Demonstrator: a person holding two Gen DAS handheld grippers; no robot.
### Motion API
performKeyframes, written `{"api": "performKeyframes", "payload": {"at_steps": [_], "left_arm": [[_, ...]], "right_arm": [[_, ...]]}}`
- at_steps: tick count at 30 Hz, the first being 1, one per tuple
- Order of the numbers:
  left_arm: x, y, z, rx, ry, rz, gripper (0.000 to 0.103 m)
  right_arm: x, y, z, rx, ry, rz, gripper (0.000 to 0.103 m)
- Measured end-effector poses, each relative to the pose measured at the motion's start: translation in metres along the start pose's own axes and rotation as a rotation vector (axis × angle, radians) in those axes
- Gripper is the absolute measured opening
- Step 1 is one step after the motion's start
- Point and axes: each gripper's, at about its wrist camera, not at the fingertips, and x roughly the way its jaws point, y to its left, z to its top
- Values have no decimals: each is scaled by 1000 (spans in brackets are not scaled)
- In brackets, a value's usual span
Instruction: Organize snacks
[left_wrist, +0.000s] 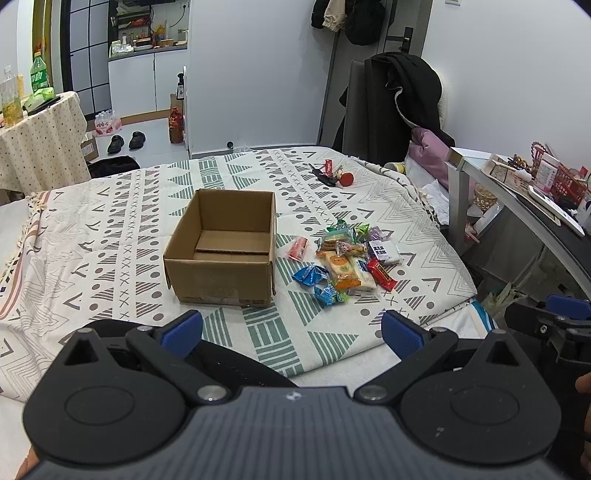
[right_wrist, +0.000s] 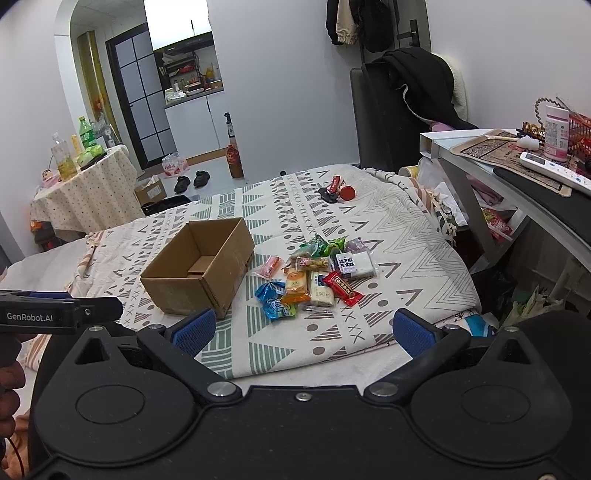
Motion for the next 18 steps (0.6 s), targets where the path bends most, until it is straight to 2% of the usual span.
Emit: {"api": "performKeyframes", "payload": {"at_steps": [18], "left_arm": [[-4,1,4,9,-15,4,102]], "right_arm": [[0,-2,1,-3,-11,-5,103]]}}
